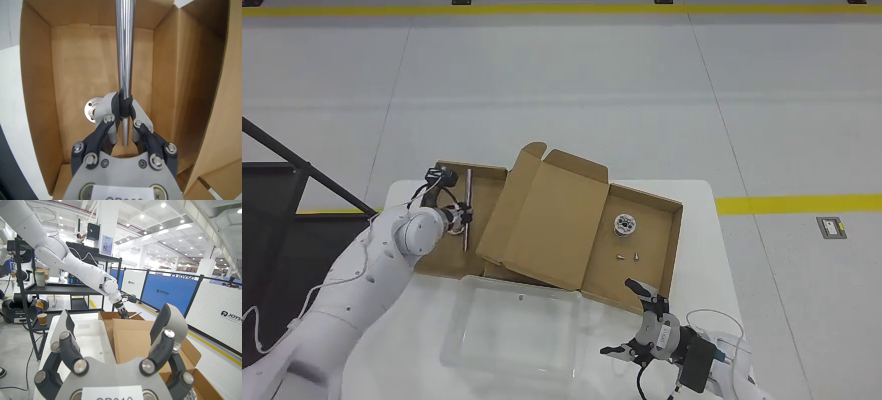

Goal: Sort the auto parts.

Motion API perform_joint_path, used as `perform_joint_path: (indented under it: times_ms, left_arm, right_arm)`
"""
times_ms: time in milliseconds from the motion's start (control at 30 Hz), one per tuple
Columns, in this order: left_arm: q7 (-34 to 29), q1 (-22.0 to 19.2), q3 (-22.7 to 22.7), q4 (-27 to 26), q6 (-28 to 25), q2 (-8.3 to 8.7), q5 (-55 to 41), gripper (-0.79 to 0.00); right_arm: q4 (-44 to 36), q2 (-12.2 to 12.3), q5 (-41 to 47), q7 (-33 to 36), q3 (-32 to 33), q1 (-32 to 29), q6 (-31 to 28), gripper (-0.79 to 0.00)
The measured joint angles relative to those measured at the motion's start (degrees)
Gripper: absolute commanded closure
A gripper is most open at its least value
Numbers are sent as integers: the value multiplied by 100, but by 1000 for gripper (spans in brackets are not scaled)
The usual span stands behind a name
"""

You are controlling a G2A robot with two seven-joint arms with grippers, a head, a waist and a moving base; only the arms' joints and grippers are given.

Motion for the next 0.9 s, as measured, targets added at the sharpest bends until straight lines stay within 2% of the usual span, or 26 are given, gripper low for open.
perform_joint_path:
  times_ms: [67,233,300,400,567,633,800,900]
  left_arm:
    - [-63,-60,36,202,-87,-108,45,-6]
    - [-56,-144,47,580,-245,-319,142,-105]
    - [-43,-163,27,685,-300,-375,164,-163]
    - [-43,-204,-33,850,-406,-443,197,-197]
    - [-25,-244,-181,1032,-592,-503,244,-296]
    - [5,-240,-272,1047,-710,-504,229,-354]
    - [216,-150,-599,894,-1036,-408,140,-763]
    - [398,15,-904,638,-1211,-276,38,-785]
  right_arm:
    - [0,0,0,0,0,0,0,-785]
    - [0,0,0,0,0,0,0,-785]
    - [0,0,0,0,0,0,0,-785]
    - [0,0,0,0,0,0,0,-785]
    - [0,0,0,0,0,0,0,-785]
    - [0,0,0,0,0,0,0,-785]
    - [0,0,0,0,0,0,0,-785]
    - [0,0,0,0,0,0,0,-785]
